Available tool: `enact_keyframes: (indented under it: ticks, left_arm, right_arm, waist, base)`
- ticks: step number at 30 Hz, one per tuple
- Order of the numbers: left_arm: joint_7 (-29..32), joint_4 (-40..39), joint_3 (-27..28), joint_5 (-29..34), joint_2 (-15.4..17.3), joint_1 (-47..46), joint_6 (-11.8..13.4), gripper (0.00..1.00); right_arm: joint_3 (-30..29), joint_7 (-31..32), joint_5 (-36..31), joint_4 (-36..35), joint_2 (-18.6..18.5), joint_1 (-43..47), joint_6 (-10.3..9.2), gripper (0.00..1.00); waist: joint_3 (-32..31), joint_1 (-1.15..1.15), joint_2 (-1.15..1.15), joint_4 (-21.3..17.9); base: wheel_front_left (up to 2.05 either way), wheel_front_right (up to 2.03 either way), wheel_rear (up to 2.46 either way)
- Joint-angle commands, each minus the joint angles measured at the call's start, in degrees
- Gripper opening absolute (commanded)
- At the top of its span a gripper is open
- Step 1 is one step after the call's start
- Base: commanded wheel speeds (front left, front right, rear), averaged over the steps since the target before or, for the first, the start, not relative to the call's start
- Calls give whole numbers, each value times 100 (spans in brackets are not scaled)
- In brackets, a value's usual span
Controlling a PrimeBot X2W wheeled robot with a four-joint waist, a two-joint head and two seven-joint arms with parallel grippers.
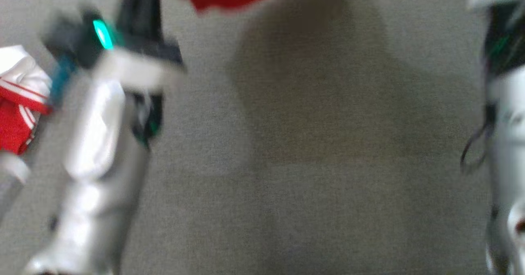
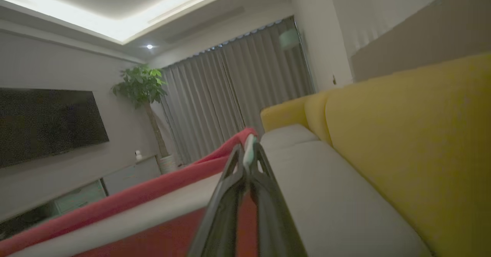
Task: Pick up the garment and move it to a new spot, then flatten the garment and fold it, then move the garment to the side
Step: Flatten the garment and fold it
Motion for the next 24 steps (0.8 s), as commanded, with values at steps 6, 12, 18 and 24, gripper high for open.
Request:
enact_keyframes:
  ticks: [6, 12, 18, 24]
  left_arm:
    - [-23, -34, 683, -12, -267, 1828, -115, 0]
    - [-23, -344, 923, 2, -444, 3172, -153, 0]
    - [-23, -818, 561, -160, -454, 4340, -158, 0]
    - [-23, -1092, 441, -126, -454, 4679, -158, 0]
  right_arm:
    - [218, -222, 640, -121, -113, 1979, -5, 0]
    - [419, -322, 1083, -427, -198, 3507, -5, 0]
    - [183, -301, 1352, -1042, -254, 4668, -5, 0]
    - [-118, -101, 1308, -1570, -200, 5102, -5, 0]
  waist:
    - [-247, 0, 0, -152]
    - [-595, 0, 0, -172]
    - [-1051, 0, 0, -160]
    - [-1154, 0, 0, -88]
  base:
    - [0, 0, 0]
    - [0, 0, 0]
    - [0, 0, 0]
    - [0, 0, 0]
